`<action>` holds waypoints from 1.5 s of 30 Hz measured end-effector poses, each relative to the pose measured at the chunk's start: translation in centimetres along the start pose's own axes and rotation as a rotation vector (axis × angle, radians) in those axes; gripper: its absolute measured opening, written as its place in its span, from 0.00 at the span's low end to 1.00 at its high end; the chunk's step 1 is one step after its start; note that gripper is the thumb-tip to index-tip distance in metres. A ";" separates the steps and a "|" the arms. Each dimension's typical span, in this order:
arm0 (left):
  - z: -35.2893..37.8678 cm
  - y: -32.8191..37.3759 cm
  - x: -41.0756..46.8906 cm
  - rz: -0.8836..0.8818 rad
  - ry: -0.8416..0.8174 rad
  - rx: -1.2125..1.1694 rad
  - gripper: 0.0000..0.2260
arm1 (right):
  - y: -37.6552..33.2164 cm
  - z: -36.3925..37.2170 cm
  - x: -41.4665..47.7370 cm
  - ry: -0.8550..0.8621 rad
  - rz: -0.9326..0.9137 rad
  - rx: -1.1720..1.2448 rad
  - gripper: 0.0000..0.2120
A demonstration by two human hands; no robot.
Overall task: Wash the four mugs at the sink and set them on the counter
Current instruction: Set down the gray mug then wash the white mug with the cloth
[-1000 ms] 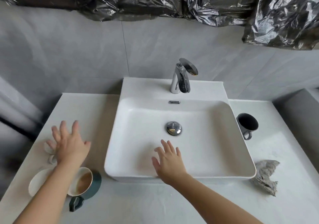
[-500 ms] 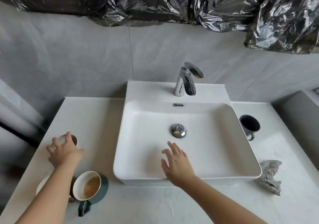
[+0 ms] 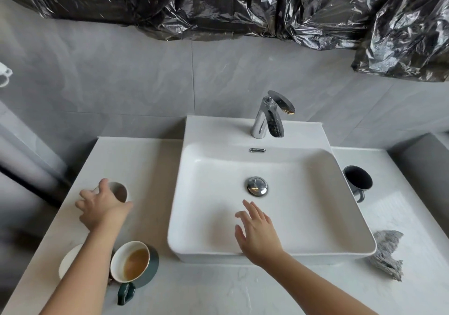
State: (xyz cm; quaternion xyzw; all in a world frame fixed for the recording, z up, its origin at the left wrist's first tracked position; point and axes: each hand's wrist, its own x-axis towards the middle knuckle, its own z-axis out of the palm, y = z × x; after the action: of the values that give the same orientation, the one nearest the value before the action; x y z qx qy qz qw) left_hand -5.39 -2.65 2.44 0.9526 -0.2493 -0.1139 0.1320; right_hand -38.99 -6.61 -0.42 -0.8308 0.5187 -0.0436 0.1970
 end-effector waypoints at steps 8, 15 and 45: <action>-4.8 6.2 -5.4 0.319 0.096 -0.082 0.37 | -0.1 -0.6 0.3 -0.077 -0.054 0.111 0.20; -4.0 13.0 -11.0 0.464 -0.306 -0.343 0.33 | -0.6 -4.1 1.8 -0.238 0.252 1.267 0.31; 6.0 20.9 -10.4 0.842 -0.908 -0.220 0.19 | 10.5 -9.8 5.2 -0.045 0.348 1.052 0.34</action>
State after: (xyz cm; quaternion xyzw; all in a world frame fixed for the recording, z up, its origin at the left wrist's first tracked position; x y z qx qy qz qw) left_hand -25.25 -16.16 4.82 0.6102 -0.6212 -0.4703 0.1435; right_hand -48.17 -17.94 3.96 -0.5231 0.5522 -0.2459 0.6008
